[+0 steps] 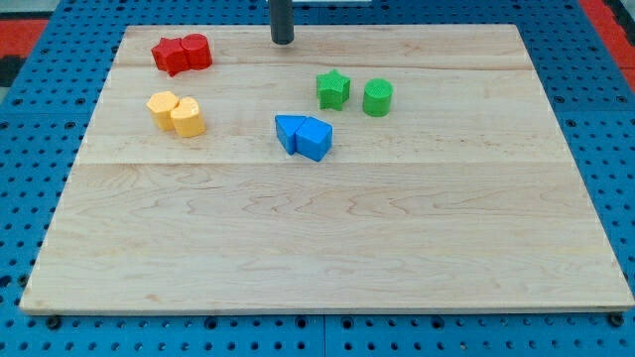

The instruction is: Move your arm to the green star

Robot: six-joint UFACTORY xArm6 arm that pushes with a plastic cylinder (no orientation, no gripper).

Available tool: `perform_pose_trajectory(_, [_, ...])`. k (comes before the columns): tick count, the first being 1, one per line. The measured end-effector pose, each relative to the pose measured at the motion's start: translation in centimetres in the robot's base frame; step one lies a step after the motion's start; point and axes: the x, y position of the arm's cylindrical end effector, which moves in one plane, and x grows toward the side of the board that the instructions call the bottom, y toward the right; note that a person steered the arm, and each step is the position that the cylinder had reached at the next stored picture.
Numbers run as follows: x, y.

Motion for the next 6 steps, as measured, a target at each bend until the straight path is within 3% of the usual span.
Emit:
perform_pose_trajectory(3, [0.1,0.8])
perform_pose_trajectory(4, [1.9,2.2])
perform_pose_trajectory(5, [7.4,6.1])
perform_pose_trajectory(6, [9.2,12.0])
